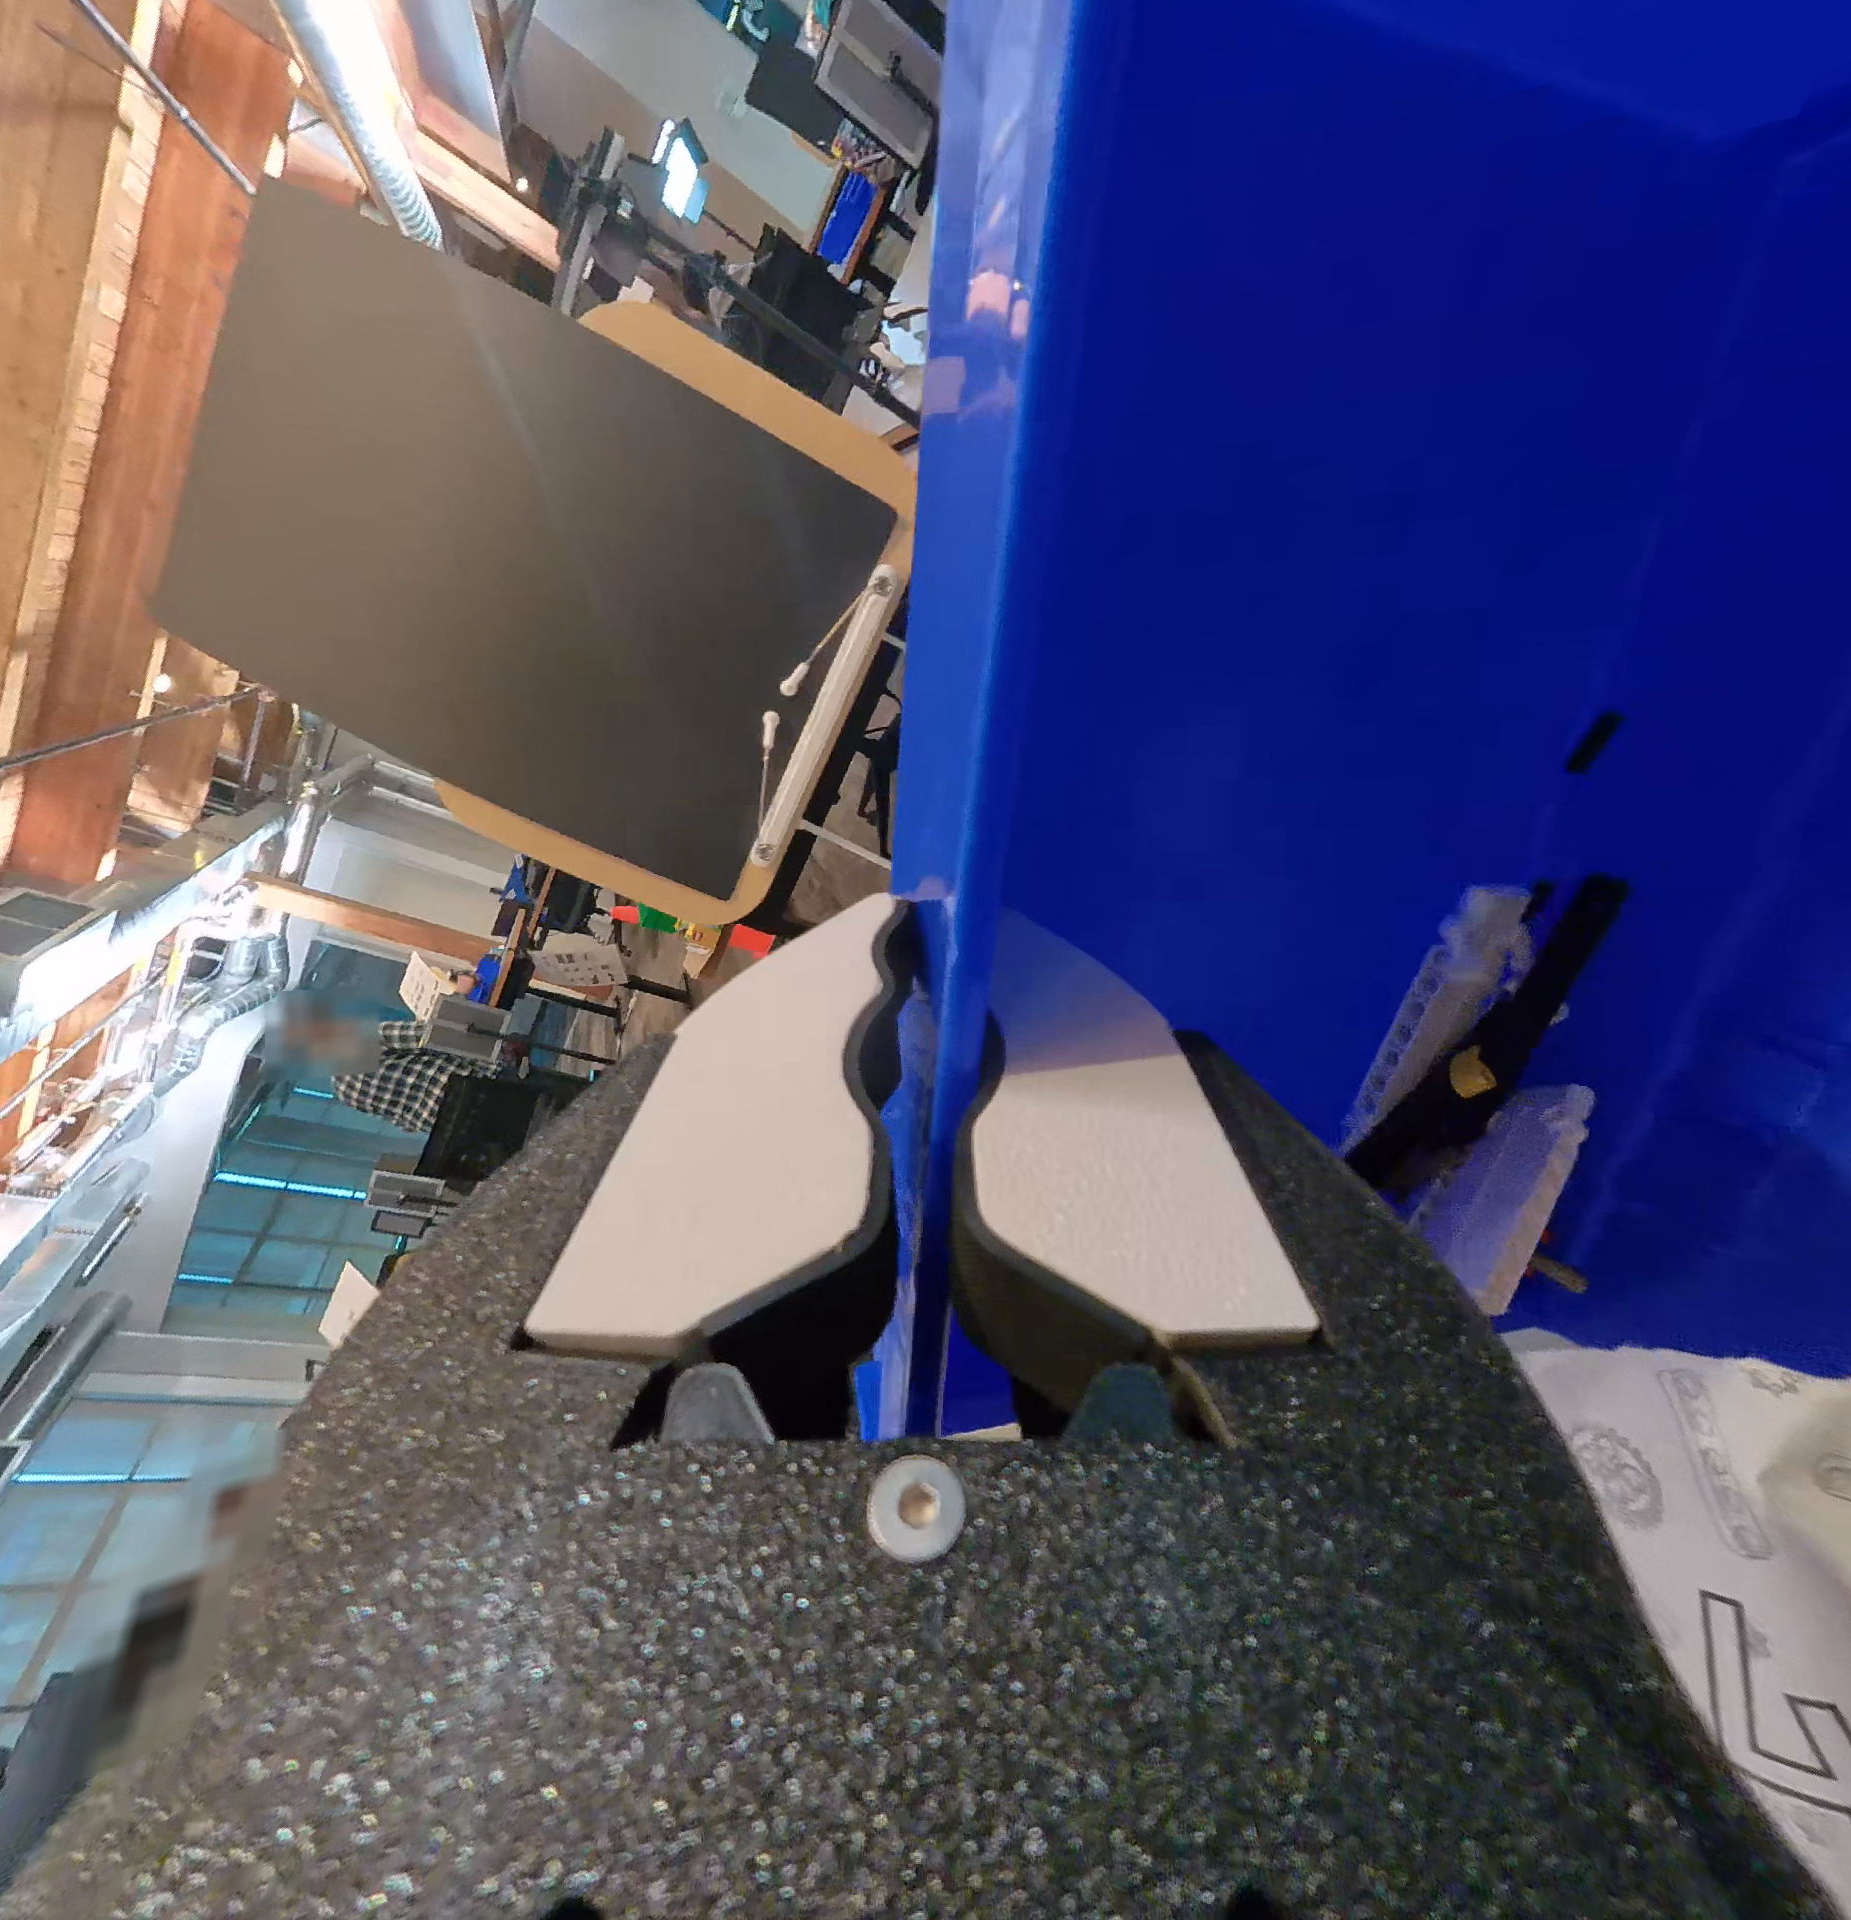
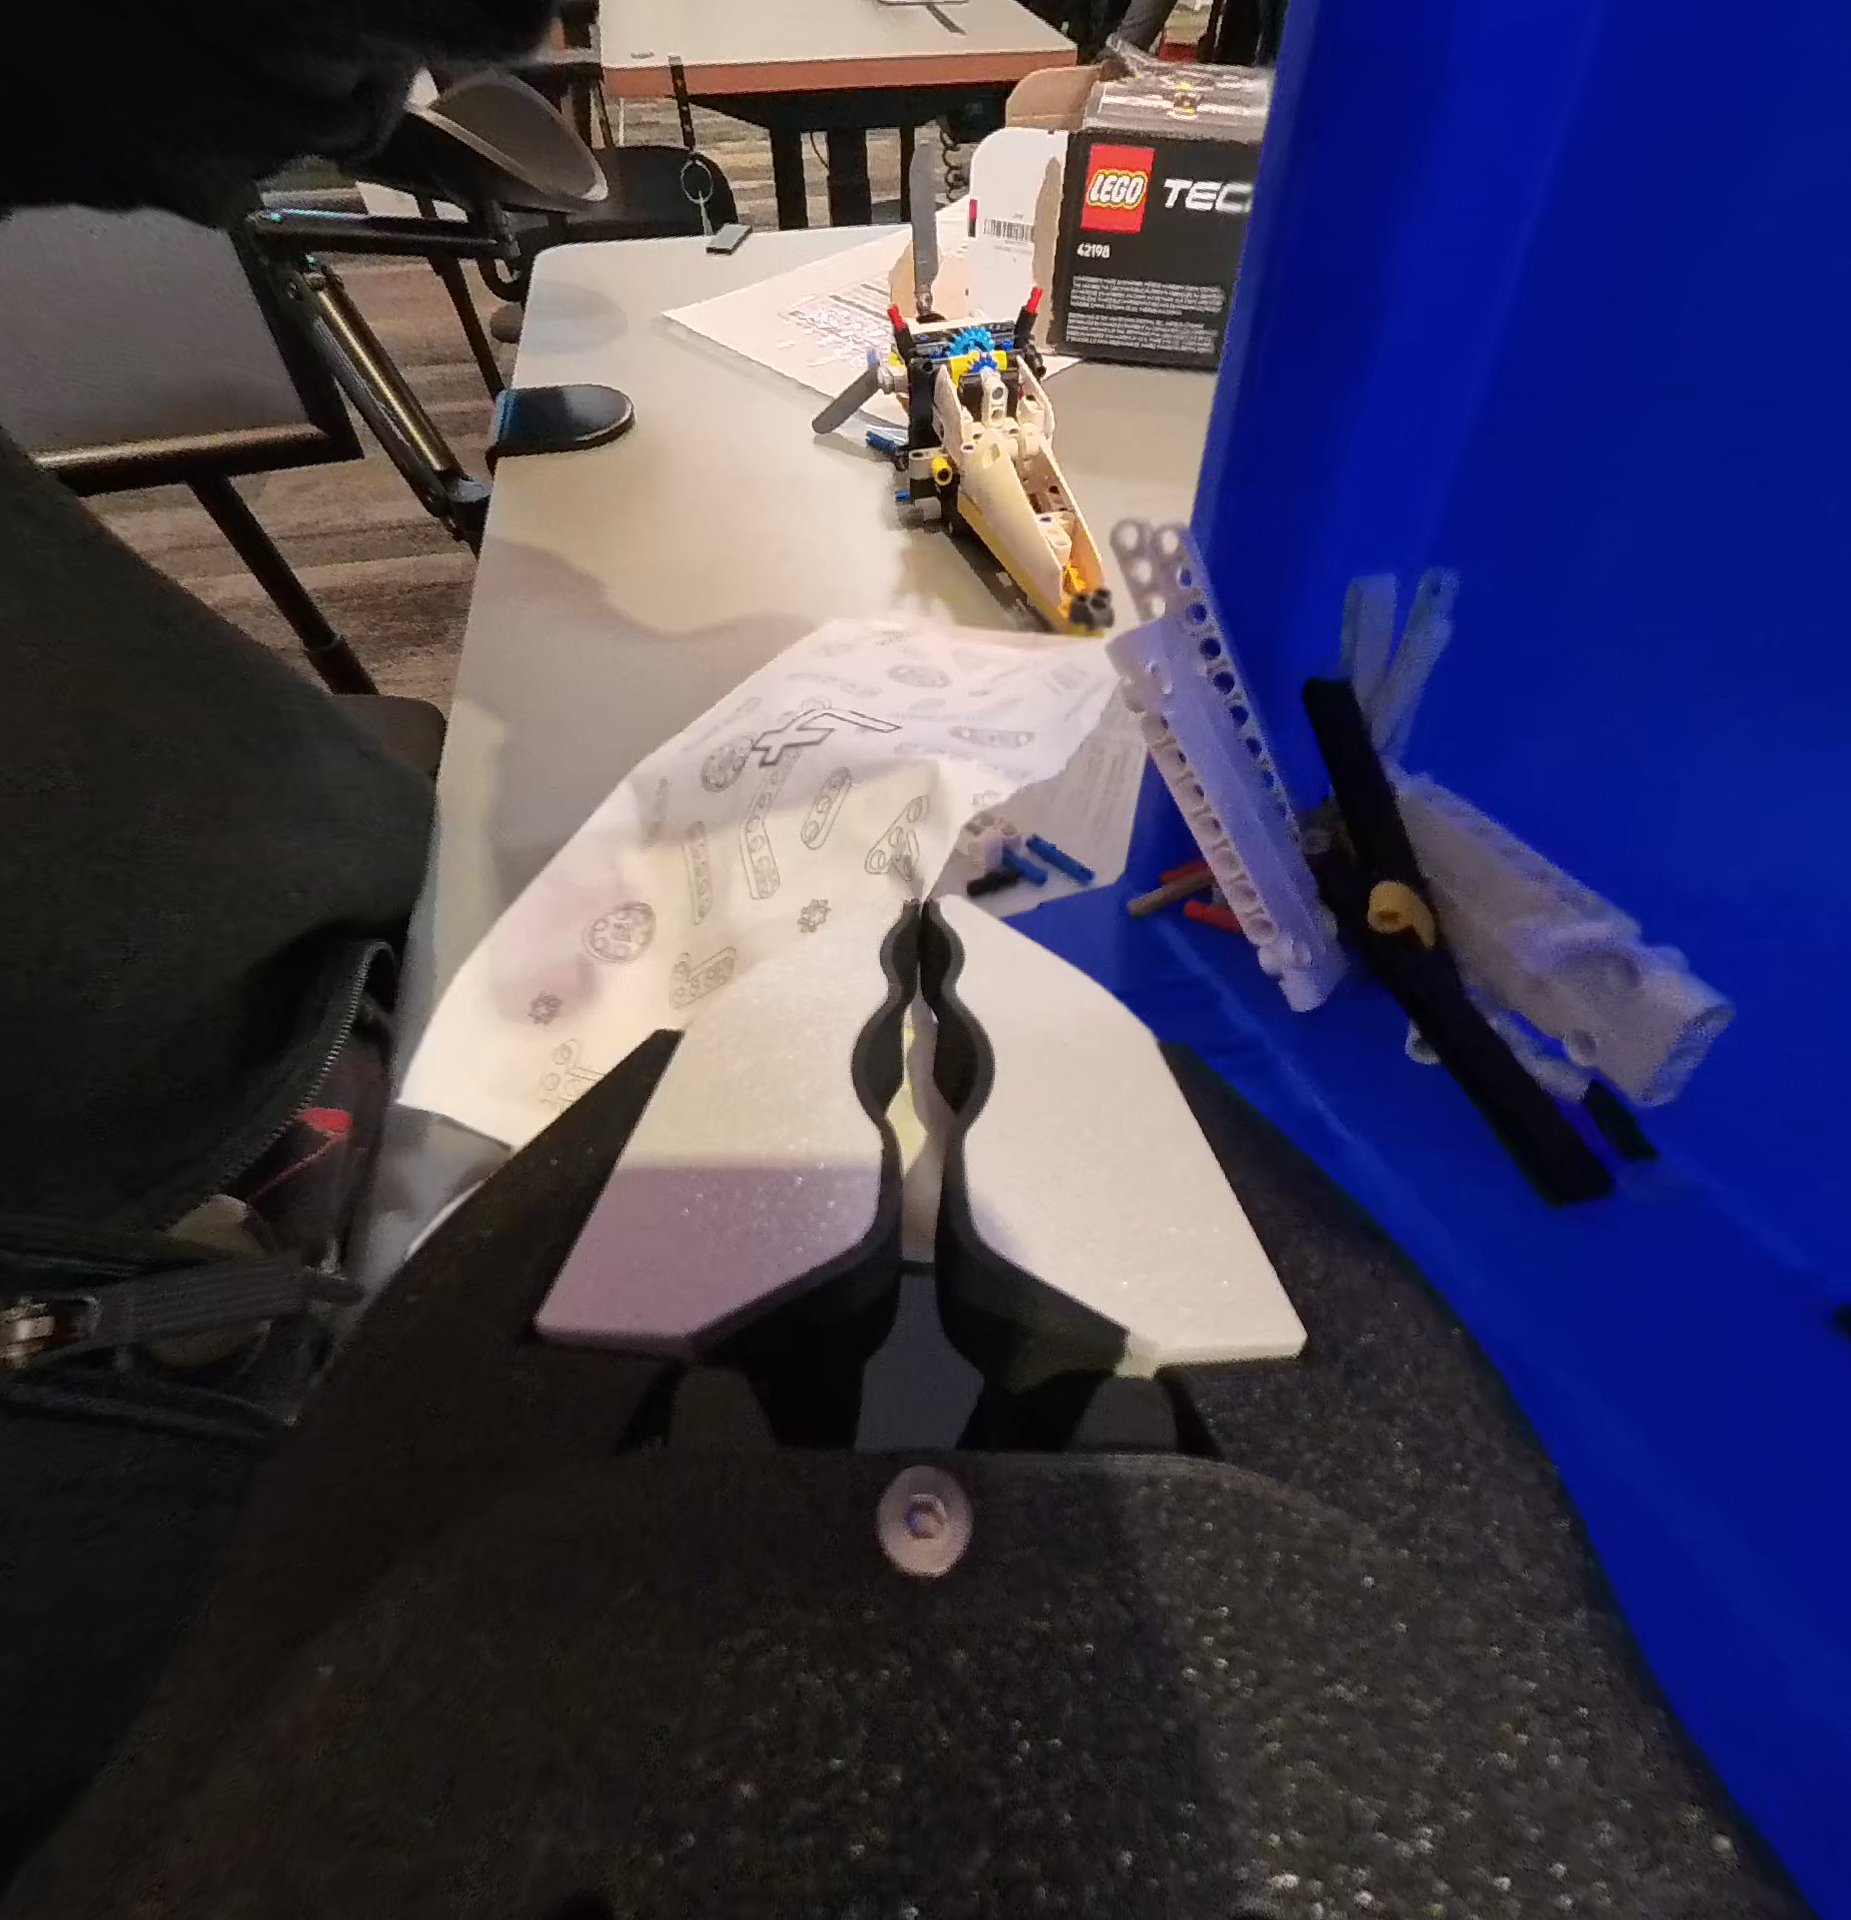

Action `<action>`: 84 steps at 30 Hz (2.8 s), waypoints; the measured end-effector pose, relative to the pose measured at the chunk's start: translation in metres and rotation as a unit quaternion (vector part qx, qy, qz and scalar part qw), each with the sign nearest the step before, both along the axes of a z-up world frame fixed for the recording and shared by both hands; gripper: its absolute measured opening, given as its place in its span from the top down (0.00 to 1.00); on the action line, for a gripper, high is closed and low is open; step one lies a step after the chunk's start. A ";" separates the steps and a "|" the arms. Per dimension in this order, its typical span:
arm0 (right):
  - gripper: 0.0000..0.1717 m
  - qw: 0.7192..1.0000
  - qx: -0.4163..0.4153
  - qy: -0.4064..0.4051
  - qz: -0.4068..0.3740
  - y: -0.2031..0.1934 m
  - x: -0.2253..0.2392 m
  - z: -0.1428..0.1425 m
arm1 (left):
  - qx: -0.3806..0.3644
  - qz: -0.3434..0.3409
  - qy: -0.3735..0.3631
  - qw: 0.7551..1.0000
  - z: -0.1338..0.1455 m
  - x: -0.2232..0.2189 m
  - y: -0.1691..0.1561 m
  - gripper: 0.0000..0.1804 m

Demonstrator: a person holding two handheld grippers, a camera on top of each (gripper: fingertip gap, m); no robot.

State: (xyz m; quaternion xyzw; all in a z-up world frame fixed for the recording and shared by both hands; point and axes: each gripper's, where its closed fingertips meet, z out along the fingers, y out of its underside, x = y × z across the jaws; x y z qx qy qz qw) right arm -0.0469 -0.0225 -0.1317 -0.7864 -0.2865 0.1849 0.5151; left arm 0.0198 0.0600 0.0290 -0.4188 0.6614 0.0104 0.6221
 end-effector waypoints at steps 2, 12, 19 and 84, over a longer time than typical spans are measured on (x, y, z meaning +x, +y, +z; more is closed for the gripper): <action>1.00 1.000 0.000 0.004 0.002 -0.001 -0.002 0.001 | -0.001 0.003 0.002 1.000 -0.001 0.002 0.002 0.96; 1.00 1.000 0.008 -0.002 0.000 -0.002 -0.001 0.000 | 0.005 -0.009 0.007 1.000 0.001 0.007 -0.004 0.96; 1.00 1.000 0.008 0.000 0.003 -0.002 -0.002 0.000 | 0.003 -0.012 -0.005 1.000 0.013 0.009 -0.003 0.96; 1.00 0.985 0.111 -0.132 -0.018 -0.008 0.016 -0.004 | -0.157 -0.008 -0.075 0.985 0.001 -0.004 0.028 0.96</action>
